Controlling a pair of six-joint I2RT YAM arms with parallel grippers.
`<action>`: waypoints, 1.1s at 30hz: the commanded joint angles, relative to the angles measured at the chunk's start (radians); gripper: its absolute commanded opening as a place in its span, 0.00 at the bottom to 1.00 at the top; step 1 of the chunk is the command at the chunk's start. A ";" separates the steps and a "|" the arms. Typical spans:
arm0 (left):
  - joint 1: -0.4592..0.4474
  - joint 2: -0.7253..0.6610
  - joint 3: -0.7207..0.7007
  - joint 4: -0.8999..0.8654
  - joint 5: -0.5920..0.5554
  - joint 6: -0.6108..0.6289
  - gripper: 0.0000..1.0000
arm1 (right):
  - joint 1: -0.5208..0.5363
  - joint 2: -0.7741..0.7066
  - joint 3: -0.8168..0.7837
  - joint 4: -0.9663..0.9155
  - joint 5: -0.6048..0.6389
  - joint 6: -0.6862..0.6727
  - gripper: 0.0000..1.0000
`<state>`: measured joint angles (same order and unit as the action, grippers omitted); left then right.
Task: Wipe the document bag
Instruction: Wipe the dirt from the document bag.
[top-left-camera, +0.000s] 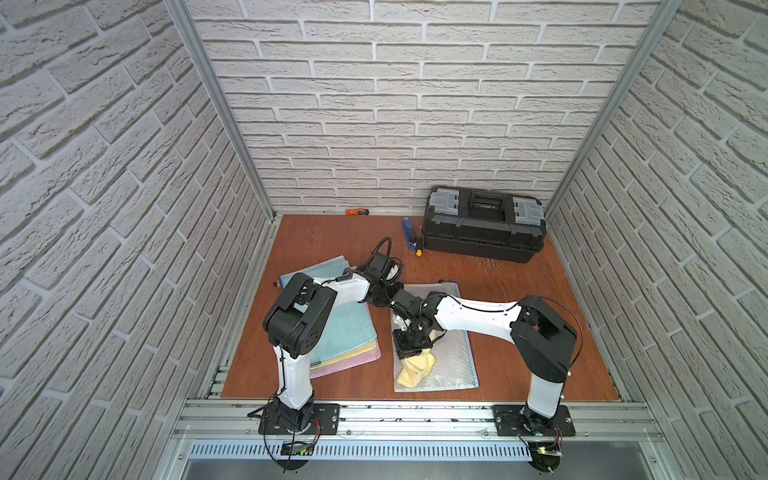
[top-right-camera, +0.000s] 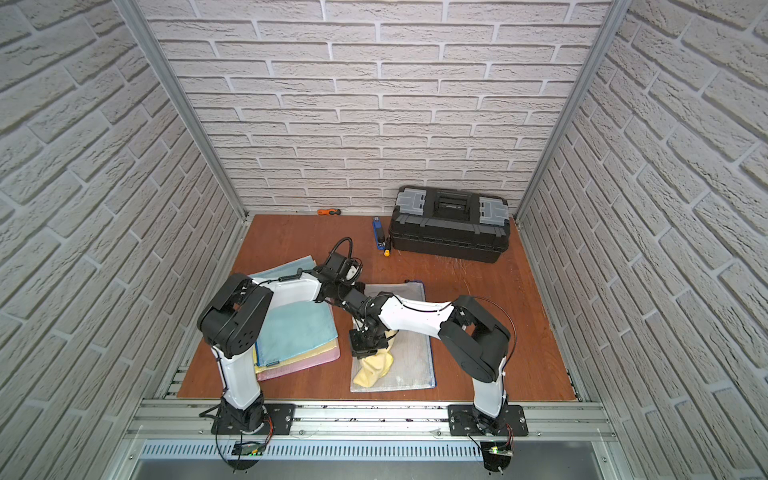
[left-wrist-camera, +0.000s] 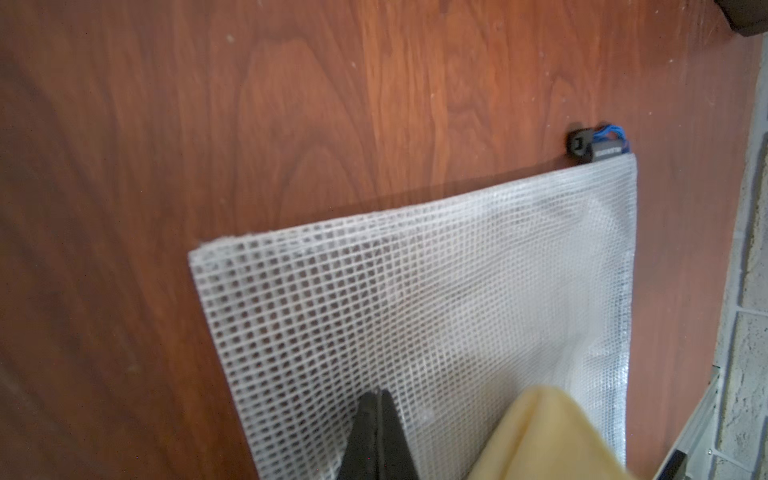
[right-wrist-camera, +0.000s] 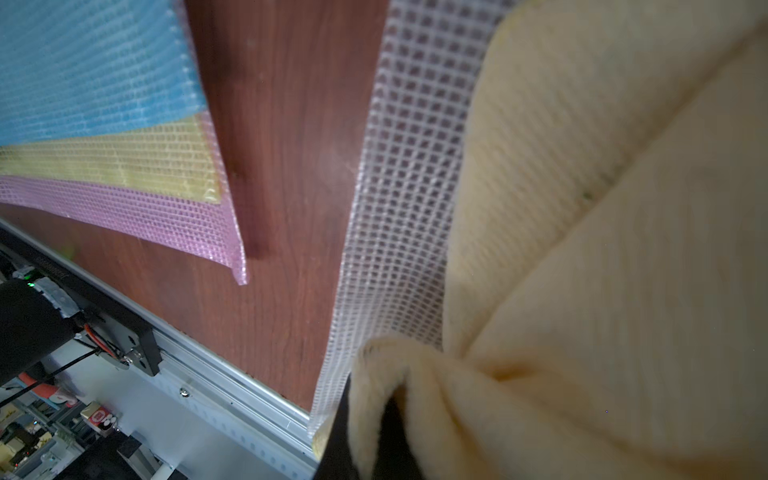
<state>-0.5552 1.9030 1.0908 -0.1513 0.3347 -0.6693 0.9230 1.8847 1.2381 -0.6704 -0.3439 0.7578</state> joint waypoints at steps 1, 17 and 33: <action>0.009 0.033 -0.035 -0.049 -0.072 0.006 0.00 | 0.004 -0.002 -0.024 0.032 -0.040 0.049 0.02; 0.015 0.050 -0.043 -0.049 -0.068 0.011 0.00 | -0.184 -0.336 -0.503 0.060 -0.001 0.121 0.02; 0.016 0.040 -0.052 -0.052 -0.065 0.000 0.00 | -0.219 -0.275 -0.052 -0.142 0.026 -0.065 0.02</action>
<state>-0.5499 1.9026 1.0813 -0.1352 0.3450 -0.6735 0.6758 1.5494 1.1049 -0.8146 -0.2962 0.7456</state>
